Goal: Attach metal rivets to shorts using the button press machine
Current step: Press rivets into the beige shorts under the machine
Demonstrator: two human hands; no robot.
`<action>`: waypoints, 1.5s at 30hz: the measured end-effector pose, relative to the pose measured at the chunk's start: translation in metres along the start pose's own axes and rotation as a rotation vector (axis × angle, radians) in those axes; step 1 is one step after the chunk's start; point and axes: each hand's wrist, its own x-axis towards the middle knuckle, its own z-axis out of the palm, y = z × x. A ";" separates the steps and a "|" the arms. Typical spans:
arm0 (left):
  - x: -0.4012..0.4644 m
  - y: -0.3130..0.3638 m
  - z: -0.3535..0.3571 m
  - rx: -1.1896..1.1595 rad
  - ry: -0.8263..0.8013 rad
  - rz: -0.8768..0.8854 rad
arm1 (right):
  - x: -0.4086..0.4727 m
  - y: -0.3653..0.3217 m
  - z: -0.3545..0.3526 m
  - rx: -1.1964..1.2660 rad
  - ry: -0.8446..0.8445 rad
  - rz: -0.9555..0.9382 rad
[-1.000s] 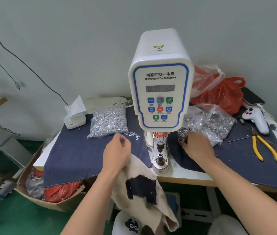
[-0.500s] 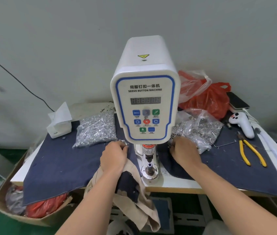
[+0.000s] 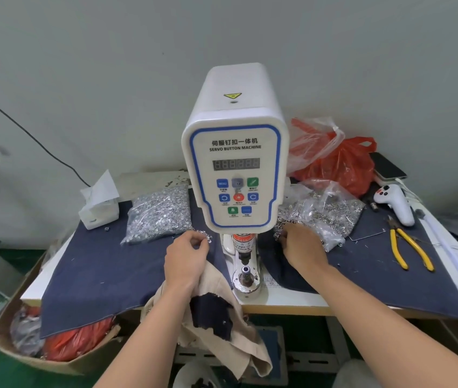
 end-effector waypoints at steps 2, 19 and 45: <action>-0.004 0.001 -0.003 -0.041 -0.013 0.020 | 0.000 0.001 -0.003 0.008 -0.007 0.043; -0.042 -0.001 -0.021 -0.070 -0.069 0.163 | -0.055 -0.025 -0.033 1.348 -0.289 0.523; -0.078 0.013 -0.011 -0.101 -0.183 0.212 | -0.075 -0.057 -0.028 1.798 -0.686 0.737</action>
